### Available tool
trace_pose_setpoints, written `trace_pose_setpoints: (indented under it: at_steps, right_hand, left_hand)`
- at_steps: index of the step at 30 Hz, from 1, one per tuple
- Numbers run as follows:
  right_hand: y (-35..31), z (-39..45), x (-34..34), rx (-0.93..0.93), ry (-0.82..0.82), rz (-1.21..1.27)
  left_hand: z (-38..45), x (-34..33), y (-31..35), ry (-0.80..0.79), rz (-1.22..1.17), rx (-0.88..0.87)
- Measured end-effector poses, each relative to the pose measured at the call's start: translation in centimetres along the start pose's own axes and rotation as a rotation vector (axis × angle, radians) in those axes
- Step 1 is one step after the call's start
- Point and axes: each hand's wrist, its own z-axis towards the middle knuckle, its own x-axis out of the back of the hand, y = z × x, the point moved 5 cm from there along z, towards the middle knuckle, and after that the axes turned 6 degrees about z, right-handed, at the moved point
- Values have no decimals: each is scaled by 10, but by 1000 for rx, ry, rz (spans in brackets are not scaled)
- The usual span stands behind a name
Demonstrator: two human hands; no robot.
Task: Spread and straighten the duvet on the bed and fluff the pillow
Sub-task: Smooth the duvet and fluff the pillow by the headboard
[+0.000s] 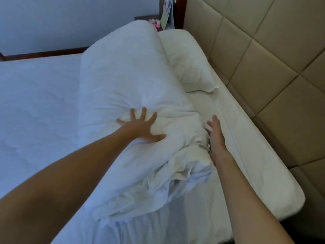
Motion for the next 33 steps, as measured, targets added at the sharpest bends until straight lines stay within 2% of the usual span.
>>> trace_pose_setpoints:
  at_steps: [4, 7, 9, 10, 12, 14, 17, 21, 26, 30, 32, 33]
  right_hand:
    - [-34, 3, -78, 249, -149, -647]
    - [5, 12, -134, 167, -227, -1097]
    - [37, 21, -142, 206, -207, -1302]
    - [48, 28, -139, 230, -220, -1339]
    - [60, 48, -129, 159, -318, -1374]
    - [65, 64, -121, 64, -406, -1442]
    - [75, 84, -112, 12, -436, -1513]
    - [91, 115, -100, 0, -362, -1530]
    - [111, 139, -106, 108, -223, -1574]
    - [110, 137, -132, 173, -159, -1694]
    - [97, 127, -150, 258, -146, -1648]
    - [86, 121, -160, 359, -122, -1600]
  left_hand:
    - [4, -10, 12, 20, 19, -25]
    - [-3, -7, -3, -2, 6, -125]
    - [-11, 2, -38, -13, 63, -81]
    - [-12, 3, -59, -18, 104, -18]
    - [-13, -12, -88, -24, 115, 94]
    - [-4, -38, -88, -11, 72, 85]
    - [21, -59, -66, 38, 106, 33]
    - [59, -72, -50, 52, 124, 1]
    - [102, -92, -44, 43, 163, 7]
    - [116, -95, -56, -25, 119, 23]
    - [111, -84, -61, -73, 117, 0]
    - [106, -72, -66, -72, 107, -29]
